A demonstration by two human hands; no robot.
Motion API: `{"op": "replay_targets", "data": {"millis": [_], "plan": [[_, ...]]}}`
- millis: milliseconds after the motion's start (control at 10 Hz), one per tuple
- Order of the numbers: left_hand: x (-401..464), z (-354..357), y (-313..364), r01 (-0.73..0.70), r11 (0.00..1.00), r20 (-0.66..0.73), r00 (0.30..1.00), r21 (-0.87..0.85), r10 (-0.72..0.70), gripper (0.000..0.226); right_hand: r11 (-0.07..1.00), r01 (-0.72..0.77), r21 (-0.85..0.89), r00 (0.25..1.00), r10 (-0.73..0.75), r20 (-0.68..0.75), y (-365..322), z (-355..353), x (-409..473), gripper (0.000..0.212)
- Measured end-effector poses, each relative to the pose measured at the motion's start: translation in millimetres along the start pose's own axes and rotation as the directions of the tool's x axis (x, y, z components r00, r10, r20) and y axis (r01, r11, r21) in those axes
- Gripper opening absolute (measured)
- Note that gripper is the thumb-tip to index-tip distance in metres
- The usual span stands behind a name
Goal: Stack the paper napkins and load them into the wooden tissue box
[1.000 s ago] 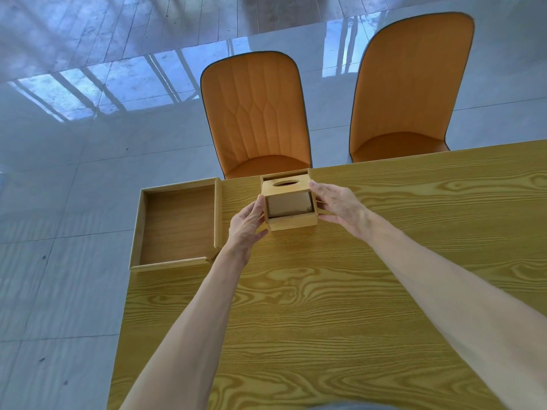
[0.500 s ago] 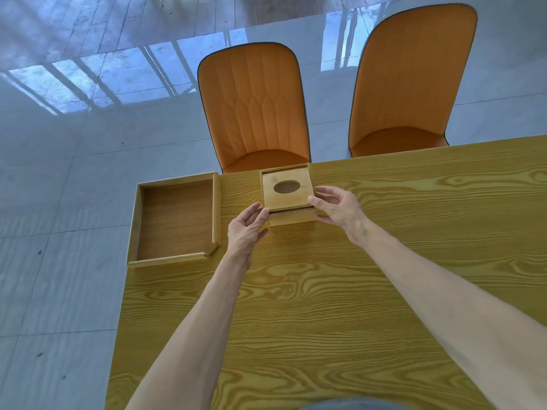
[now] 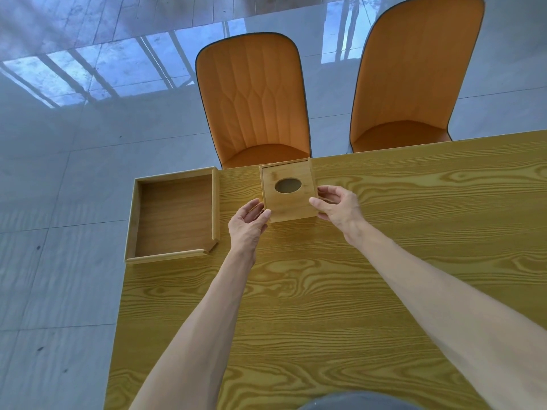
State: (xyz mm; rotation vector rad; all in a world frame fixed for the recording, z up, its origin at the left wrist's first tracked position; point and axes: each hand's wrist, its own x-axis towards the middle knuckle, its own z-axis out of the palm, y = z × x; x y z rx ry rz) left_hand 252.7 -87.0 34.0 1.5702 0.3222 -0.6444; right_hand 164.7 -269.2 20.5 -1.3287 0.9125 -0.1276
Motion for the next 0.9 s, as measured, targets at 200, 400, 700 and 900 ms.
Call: {"op": "replay_targets", "data": {"millis": [200, 400, 700, 900], "plan": [[0, 1, 1, -0.003, 1.0, -0.001, 1.0, 0.017, 0.003, 0.043, 1.0, 0.003, -0.02, 1.0, -0.003, -0.014, 1, 1, -1, 0.043], [1, 3, 3, -0.023, 0.99, 0.002, 1.0, 0.136, 0.023, 0.036, 0.996, 0.0, -0.084, 0.998, -0.005, -0.062, 1, 6, -4, 0.04], [-11, 1, 23, -0.035, 0.902, 0.115, 0.993, 0.43, -0.017, 0.046, 0.968, -0.003, -0.251, 0.998, -0.015, -0.066, -13, 6, -10, 0.034], [-19, -15, 56, -0.117, 0.722, 0.237, 0.969, 0.682, -0.067, 0.048, 0.864, -0.027, -0.503, 0.997, 0.06, 0.05, -58, 3, -28, 0.042]]}}
